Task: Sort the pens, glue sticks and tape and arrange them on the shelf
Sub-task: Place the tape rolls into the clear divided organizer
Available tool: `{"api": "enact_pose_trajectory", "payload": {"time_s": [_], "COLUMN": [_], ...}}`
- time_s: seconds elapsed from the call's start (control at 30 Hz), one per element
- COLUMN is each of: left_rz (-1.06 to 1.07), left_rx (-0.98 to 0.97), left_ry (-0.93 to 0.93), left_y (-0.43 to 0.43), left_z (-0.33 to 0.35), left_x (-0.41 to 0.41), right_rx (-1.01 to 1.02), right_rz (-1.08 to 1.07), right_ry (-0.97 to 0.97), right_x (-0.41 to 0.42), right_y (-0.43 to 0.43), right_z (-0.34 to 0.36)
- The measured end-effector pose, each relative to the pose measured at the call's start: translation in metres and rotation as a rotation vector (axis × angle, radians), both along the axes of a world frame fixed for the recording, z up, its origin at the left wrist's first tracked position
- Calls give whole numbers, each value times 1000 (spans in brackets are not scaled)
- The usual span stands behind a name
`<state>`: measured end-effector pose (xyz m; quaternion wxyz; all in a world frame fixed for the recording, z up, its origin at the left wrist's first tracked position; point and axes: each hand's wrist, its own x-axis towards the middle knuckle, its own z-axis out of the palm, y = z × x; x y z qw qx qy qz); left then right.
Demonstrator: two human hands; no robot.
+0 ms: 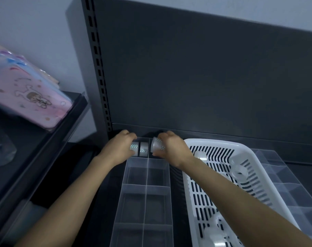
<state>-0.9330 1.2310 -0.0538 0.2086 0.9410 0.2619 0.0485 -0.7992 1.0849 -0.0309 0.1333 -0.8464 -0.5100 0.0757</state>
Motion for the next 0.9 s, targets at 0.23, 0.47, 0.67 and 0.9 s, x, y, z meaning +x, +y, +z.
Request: {"api": "enact_pose_trajectory", "payload": {"time_s": [0.23,0.47,0.67,0.9], "left_rz": [40,4,-80,-282], "left_rx": [-24,-34,-46,96], "left_ry": [-90,-132,-165,-102], "left_y": [-9,-23,-55,-115], "left_z": [-3,10,22,31], "left_x": [-10,-4,15,56], "right_rx": [-203,26,125,-13], "right_rz": [3,-12,-151,-274], "right_ry": [-148,-29,-3,44], "right_x": [1,16,44,75], "right_y": [12,-2,-60,-126], "right_z": [-15,-3,13,-10]}}
